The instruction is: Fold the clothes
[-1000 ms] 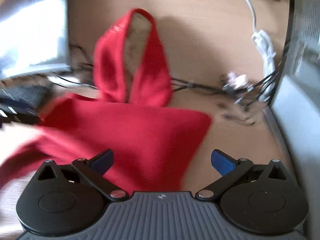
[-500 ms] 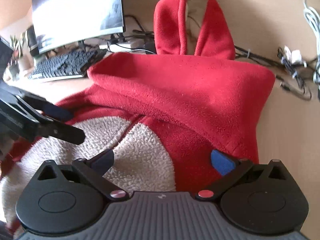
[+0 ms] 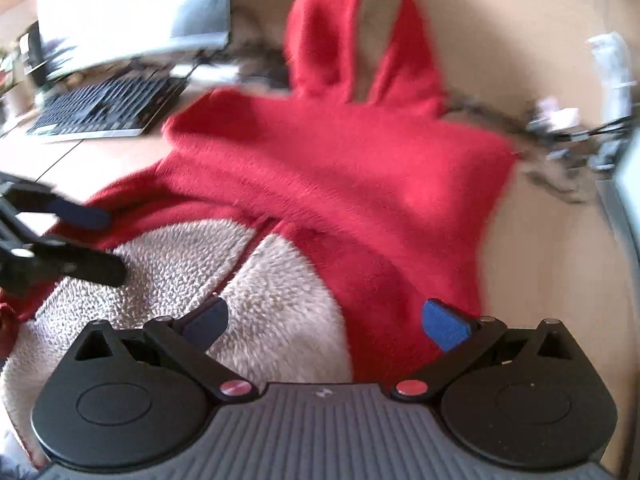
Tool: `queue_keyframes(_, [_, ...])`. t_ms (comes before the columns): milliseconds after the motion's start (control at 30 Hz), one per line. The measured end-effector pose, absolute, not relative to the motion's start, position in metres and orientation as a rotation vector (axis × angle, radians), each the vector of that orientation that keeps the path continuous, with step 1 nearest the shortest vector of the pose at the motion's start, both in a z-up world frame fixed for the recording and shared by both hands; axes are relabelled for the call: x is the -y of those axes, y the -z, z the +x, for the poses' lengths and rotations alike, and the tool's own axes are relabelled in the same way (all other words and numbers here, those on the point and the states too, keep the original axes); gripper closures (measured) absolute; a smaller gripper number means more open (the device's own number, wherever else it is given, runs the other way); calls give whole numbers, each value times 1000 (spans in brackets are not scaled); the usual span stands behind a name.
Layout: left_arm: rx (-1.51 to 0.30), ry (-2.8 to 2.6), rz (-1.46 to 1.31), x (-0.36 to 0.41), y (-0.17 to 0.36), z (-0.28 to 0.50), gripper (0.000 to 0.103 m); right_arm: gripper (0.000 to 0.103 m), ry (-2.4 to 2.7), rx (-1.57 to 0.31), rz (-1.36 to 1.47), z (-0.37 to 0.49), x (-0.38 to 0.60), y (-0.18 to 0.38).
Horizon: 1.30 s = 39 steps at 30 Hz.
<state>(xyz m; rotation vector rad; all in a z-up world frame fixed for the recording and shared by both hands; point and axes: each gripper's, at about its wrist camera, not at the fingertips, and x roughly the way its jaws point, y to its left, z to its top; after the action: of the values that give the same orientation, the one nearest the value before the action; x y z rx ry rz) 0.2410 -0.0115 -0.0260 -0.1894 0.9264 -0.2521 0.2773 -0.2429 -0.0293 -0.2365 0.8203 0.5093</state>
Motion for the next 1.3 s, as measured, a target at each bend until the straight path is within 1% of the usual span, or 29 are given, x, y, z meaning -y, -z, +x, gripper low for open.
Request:
queue_keyframes(67, [-907, 295, -207, 2, 19, 222, 6, 0, -453, -814, -196, 254, 252, 17])
queue_keyframes(133, [-904, 348, -229, -5, 18, 207, 6, 0, -431, -839, -149, 236, 260, 17])
queue_keyframes(267, [-965, 338, -238, -7, 41, 199, 6, 0, -339, -928, -64, 219, 271, 38])
queue_keyframes(333, [-947, 341, -211, -3, 43, 196, 5, 0, -301, -902, -20, 211, 276, 44])
queue_keyframes(400, [-949, 339, -199, 0, 43, 197, 4, 0, -288, -893, -42, 209, 272, 46])
queue_keyframes(467, [-950, 339, -201, 2, 44, 198, 0, 0, -276, -889, -74, 208, 268, 47])
queue_keyframes(667, [-940, 320, -76, 18, 47, 194, 0, 0, -271, -855, -85, 202, 268, 51])
queue_keyframes(833, [-954, 284, -62, 18, 41, 189, 0, 0, -282, -840, -92, 202, 266, 53])
queue_keyframes(1200, [-809, 173, 29, -20, 11, 122, 0, 0, -207, -792, -135, 191, 255, 53])
queue_keyframes(1300, [-803, 151, 21, -30, 9, 112, 0, 0, -194, -802, -131, 191, 254, 53])
